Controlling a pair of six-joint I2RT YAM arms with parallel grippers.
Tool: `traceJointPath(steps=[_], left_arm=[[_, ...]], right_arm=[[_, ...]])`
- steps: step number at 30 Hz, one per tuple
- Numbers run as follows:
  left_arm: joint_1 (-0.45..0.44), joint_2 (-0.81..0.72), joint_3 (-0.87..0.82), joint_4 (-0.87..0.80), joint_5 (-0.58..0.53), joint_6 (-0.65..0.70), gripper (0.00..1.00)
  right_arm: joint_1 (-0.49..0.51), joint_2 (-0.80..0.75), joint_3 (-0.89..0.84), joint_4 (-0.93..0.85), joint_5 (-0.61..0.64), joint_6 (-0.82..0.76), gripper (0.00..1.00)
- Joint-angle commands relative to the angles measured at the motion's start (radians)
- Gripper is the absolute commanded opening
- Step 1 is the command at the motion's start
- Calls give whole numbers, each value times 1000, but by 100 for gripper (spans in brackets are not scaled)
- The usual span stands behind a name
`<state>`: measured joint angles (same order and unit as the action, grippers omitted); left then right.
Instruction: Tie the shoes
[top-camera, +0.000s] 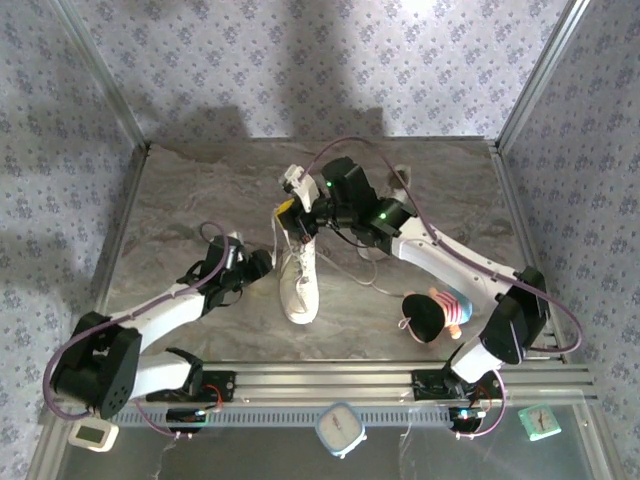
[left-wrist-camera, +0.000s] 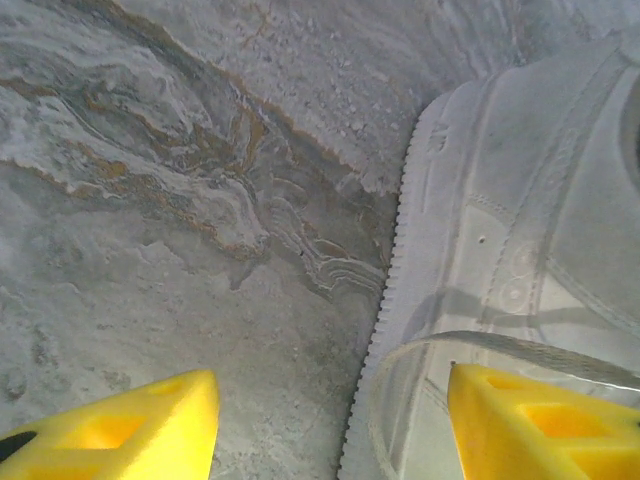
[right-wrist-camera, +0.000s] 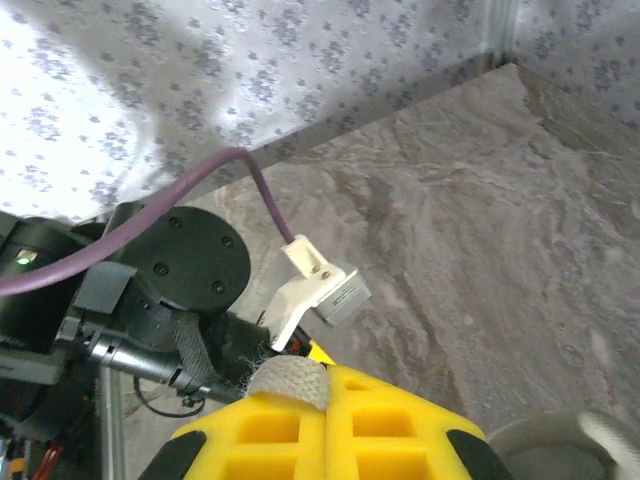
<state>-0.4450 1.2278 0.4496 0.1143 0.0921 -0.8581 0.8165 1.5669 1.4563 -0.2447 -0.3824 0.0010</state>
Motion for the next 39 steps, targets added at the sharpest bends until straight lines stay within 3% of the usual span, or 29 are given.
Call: traceJointPath(steps=[1,20,25,39], left_arm=[[3,31,4,63,33,-5,61],[6,222,26,262,212,-6,61],[6,237,18,314,240,-12,56],[6,216,16,329,242,-8,0]], right_arm=[[12,29,63,-63,87,18,0],[13,51,95,-101,114,25,0],[12,51,92,-101,111,28,0],[13,46,82,-96,122,31,0]])
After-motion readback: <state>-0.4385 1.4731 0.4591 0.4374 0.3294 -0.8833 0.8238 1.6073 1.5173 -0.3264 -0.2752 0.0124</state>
